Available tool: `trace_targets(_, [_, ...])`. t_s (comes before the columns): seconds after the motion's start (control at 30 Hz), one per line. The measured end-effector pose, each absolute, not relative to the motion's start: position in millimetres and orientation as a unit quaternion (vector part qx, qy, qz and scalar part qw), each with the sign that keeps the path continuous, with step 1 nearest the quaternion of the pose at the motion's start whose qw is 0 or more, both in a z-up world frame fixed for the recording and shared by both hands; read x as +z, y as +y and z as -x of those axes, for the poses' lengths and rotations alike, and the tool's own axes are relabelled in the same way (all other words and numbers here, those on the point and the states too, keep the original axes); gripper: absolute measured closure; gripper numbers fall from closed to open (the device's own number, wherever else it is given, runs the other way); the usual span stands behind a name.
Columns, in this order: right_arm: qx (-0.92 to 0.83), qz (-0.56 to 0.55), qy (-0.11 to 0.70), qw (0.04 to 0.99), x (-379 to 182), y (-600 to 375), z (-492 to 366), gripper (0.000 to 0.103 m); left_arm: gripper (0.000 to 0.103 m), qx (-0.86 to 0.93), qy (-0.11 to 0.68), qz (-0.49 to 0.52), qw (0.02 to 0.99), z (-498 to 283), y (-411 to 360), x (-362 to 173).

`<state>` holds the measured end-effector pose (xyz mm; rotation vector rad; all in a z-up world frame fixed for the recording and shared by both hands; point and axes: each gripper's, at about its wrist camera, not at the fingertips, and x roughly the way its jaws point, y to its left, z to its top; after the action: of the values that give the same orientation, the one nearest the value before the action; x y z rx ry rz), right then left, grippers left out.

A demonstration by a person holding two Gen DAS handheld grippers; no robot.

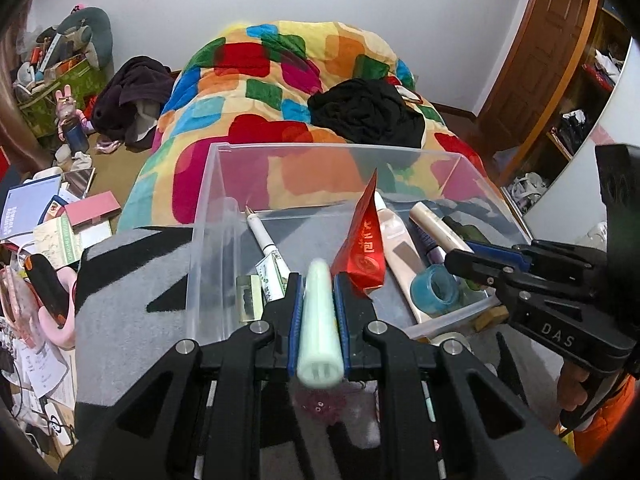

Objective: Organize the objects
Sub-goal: 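Lower the green cylinder into the bin with the left tool while the right tool places the spray can there, then grasp the pink-white rope toy with the left tool while the right tool grasps the gold block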

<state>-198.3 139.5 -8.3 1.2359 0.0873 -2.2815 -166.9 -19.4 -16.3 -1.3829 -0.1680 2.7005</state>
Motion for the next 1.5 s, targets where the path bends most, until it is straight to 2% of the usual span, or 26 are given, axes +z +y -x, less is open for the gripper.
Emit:
trace_targets(0.3, [-0.847, -0.461, 0.033, 0.262, -8, 141, 200, 0.088, 0.088, 0.894, -0.042, 0.443, 0.054, 158, -16, -9])
trace_targets(0.4, [-0.850, -0.456, 0.032, 0.262, -4, 144, 197, 0.082, 0.087, 0.897, -0.039, 0.436, 0.056, 150, -14, -2])
trace_targets(0.57, [-0.860, -0.436, 0.035, 0.263, 10, 154, 183, 0.073, 0.068, 0.905, -0.039, 0.419, 0.058, 133, -11, 8])
trace_targets(0.77, [-0.875, -0.410, 0.042, 0.254, 21, 170, 160, 0.059, 0.059, 0.901, -0.033, 0.427, 0.069, 112, -4, 2])
trace_targets(0.9, [-0.879, -0.407, 0.038, 0.244, 19, 184, 148, 0.053, 0.057, 0.896, -0.016, 0.439, 0.070, 97, 6, -8])
trace_targets(1.07, [-0.884, -0.411, 0.038, 0.217, 7, 203, 134, 0.037, 0.044, 0.889, -0.001, 0.450, 0.084, 75, 22, -23])
trace_targets(1.43, [-0.862, -0.469, 0.001, 0.191, -43, 203, 145, 0.036, 0.044, 0.868, -0.003, 0.484, 0.110, 65, 41, -61])
trace_targets(1.5, [-0.861, -0.473, -0.007, 0.188, -47, 199, 148, 0.037, 0.050, 0.870, -0.003, 0.479, 0.115, 63, 43, -60])
